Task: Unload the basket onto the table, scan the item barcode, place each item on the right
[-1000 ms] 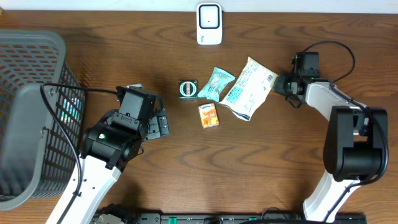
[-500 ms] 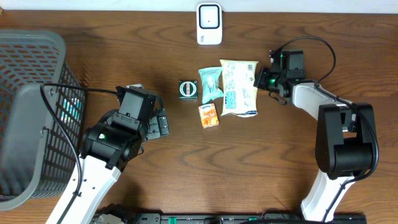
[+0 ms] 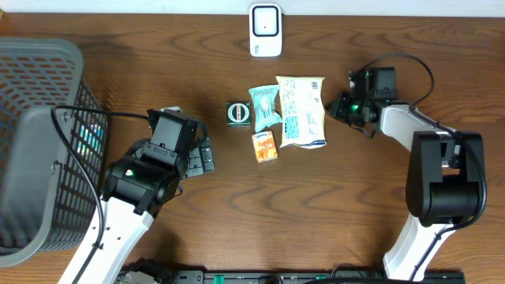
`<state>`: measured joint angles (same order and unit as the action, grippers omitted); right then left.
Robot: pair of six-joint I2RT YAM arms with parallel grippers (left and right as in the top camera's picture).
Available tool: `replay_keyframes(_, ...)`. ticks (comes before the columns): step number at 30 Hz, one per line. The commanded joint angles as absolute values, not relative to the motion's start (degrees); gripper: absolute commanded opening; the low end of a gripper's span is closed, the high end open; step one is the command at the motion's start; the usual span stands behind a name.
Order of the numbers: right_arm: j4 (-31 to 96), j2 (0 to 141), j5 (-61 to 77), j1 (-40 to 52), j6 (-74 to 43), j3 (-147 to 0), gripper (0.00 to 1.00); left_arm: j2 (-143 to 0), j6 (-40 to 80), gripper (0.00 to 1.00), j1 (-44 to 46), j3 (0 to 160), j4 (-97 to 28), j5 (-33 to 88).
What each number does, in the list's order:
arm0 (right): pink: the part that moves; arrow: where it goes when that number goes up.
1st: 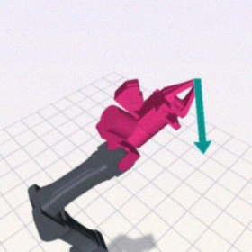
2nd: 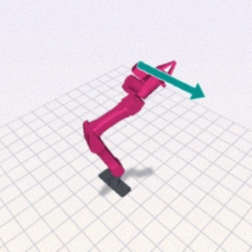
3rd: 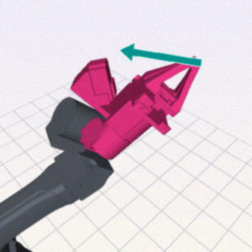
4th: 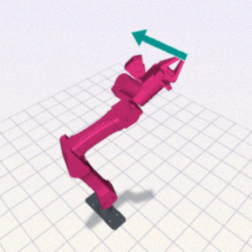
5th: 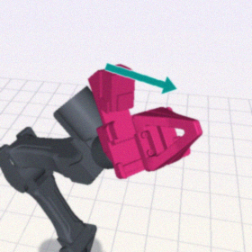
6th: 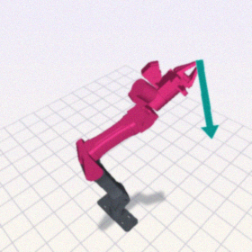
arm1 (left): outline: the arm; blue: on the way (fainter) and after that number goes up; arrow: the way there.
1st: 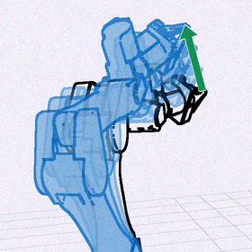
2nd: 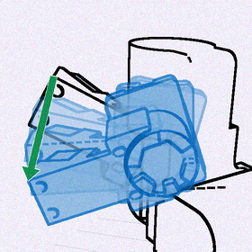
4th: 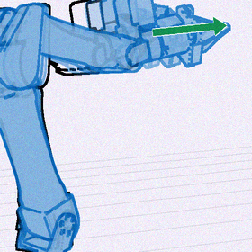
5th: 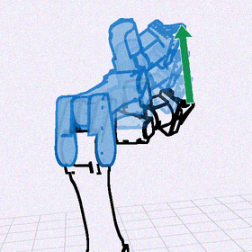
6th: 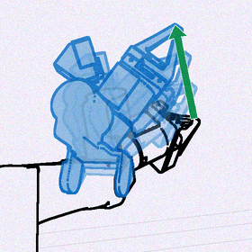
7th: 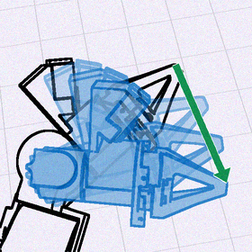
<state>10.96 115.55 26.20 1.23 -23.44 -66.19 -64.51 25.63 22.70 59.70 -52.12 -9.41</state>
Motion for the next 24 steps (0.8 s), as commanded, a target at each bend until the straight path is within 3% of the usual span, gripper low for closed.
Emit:
replay_keyframes(1,13.74,115.09,27.16,0.75,-22.28,-66.00,0.22,-64.73,25.52,0.98,22.50,59.94,-52.27,-10.33)
replay_keyframes(5,15.79,115.09,27.14,1.56,-19.79,-65.98,0.45,-64.73,25.52,0.98,22.50,59.94,-52.27,-10.35)
replay_keyframes(8,16.58,115.09,27.14,2.17,-18.98,-65.98,0.54,-64.73,25.52,0.98,22.52,59.94,-52.27,-10.33)
replay_keyframes(13,18.17,115.02,27.20,1.76,-20.40,-66.00,0.43,-64.73,25.52,0.98,22.50,59.94,-52.27,-10.35)
replay_keyframes(24,18.57,113.89,41.67,-2.17,-22.68,-66.00,0.50,-64.73,25.52,0.97,22.50,59.94,-52.27,-10.33)
